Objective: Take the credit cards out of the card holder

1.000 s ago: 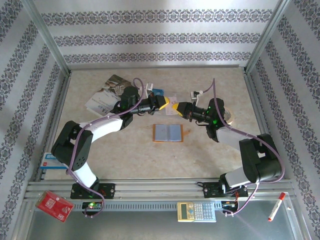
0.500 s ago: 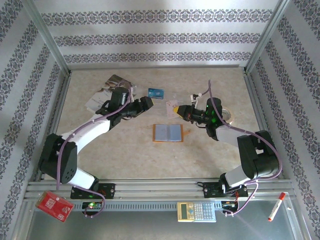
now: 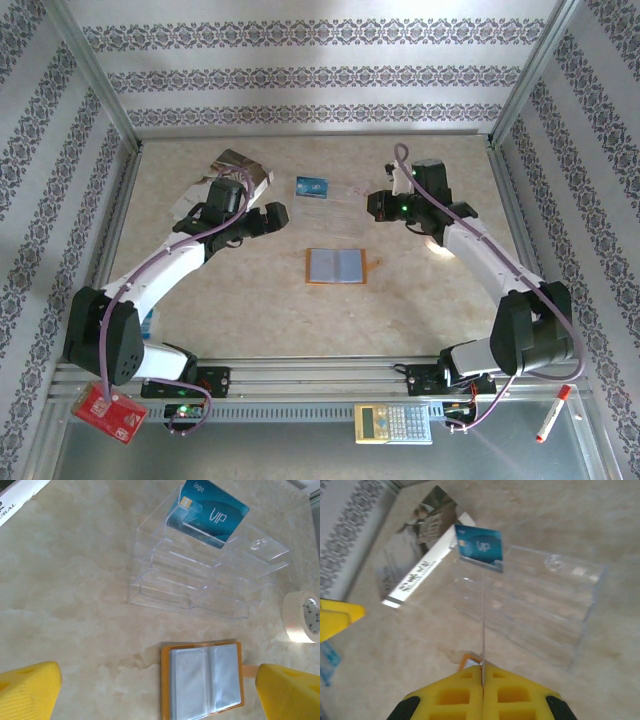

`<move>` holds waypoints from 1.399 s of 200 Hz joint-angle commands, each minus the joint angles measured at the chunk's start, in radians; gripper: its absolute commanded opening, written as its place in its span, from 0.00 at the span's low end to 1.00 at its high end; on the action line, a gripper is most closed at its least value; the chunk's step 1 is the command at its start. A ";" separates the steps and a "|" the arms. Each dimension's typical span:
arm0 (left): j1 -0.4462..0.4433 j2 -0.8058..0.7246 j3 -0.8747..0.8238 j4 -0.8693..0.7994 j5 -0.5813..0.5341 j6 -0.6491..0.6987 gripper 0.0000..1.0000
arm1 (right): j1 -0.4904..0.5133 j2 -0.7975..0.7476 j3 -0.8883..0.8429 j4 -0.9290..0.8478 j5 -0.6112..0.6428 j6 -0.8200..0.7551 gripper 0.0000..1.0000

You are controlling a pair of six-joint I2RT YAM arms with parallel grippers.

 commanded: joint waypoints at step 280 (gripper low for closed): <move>0.029 0.018 0.007 -0.064 0.069 0.014 1.00 | 0.101 0.605 0.712 -0.563 0.224 -1.012 0.00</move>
